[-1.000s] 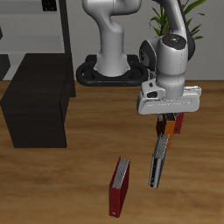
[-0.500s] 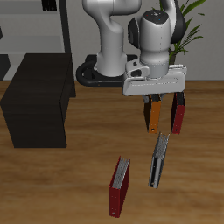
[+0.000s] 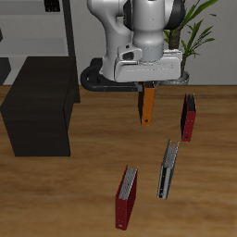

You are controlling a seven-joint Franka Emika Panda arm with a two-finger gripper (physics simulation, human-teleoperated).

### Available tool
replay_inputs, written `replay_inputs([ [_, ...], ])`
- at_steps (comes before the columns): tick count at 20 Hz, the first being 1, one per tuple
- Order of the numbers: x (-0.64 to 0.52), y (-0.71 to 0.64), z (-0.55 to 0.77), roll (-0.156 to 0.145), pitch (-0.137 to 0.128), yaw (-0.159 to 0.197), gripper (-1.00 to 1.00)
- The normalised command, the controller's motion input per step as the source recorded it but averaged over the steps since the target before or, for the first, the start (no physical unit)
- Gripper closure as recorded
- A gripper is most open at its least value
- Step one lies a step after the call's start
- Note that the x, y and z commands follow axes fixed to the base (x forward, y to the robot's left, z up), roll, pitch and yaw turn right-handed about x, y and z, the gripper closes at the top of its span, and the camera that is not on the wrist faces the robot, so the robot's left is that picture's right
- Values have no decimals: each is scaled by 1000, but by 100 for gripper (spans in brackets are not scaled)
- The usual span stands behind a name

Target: Place the orange book upright on top of the shelf

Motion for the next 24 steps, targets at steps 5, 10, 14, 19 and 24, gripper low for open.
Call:
replay_inputs([
  [5, -132, -438, 404, 52, 43, -54, 100],
  [10, -130, -469, 353, 91, 71, -59, 100],
  [14, -137, -892, 509, 4, 34, -80, 100],
  [19, -106, -739, 359, 8, -8, -11, 100],
  [24, -36, -614, 275, -13, -20, 34, 100],
])
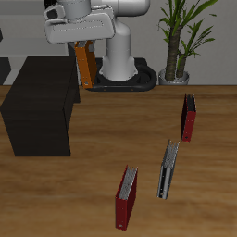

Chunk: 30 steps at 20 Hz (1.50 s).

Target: Place the orange book upright on top of the shelf

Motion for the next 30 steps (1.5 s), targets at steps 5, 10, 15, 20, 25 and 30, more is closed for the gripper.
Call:
replay_inputs([
  [5, -8, -320, 124, -6, 4, 21, 100],
  [10, -75, -380, 272, -13, -39, 29, 100],
  [15, -64, -381, 223, 15, -10, 0, 100],
  [20, 13, -393, 150, -55, -5, -22, 100],
  [25, 60, -412, 27, -75, -13, -10, 100],
  [30, 67, -346, -4, -46, -2, -30, 100],
])
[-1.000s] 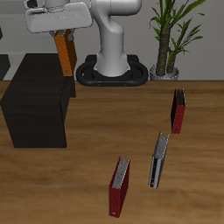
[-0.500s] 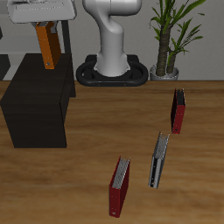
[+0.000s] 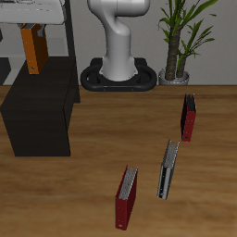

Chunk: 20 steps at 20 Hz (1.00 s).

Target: Place the orange book upright on top of the shelf

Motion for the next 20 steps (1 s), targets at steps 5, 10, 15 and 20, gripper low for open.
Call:
replay_inputs([
  [5, 45, -112, -57, 39, 23, -29, 100],
  [10, 50, -53, -158, 43, 33, -18, 100],
  [15, 15, 90, -179, 42, 37, -25, 100],
  [20, 106, 20, -177, -8, 18, 3, 100],
])
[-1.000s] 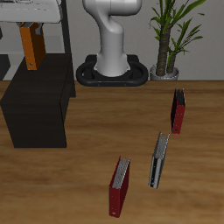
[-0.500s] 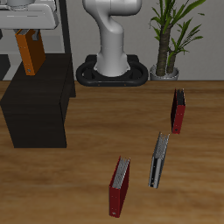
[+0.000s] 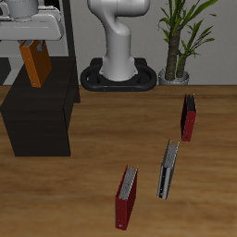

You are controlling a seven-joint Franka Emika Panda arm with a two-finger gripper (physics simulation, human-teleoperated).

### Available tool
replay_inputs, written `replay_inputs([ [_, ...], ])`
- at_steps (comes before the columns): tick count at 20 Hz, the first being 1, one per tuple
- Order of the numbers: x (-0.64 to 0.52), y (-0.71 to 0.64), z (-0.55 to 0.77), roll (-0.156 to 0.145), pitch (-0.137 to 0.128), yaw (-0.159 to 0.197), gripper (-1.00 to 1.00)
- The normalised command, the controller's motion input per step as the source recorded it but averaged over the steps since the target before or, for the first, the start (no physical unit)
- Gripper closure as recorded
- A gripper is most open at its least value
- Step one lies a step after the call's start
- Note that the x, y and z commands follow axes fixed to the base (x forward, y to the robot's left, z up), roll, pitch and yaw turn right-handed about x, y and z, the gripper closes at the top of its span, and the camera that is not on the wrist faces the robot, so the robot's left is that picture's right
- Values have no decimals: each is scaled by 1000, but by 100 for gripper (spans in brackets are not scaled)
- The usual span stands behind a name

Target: Place the orange book upright on top of the shelf

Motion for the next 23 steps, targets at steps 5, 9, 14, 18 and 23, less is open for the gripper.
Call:
replay_inputs([
  [5, 126, -63, -217, -17, 23, -12, 100],
  [9, 85, -78, -128, -82, 29, 32, -100],
  [14, 19, 37, -19, -3, -5, 7, -100],
  [18, -4, 36, 29, 6, -1, -7, -100],
  [23, -69, 43, 87, -4, -12, 6, -100],
])
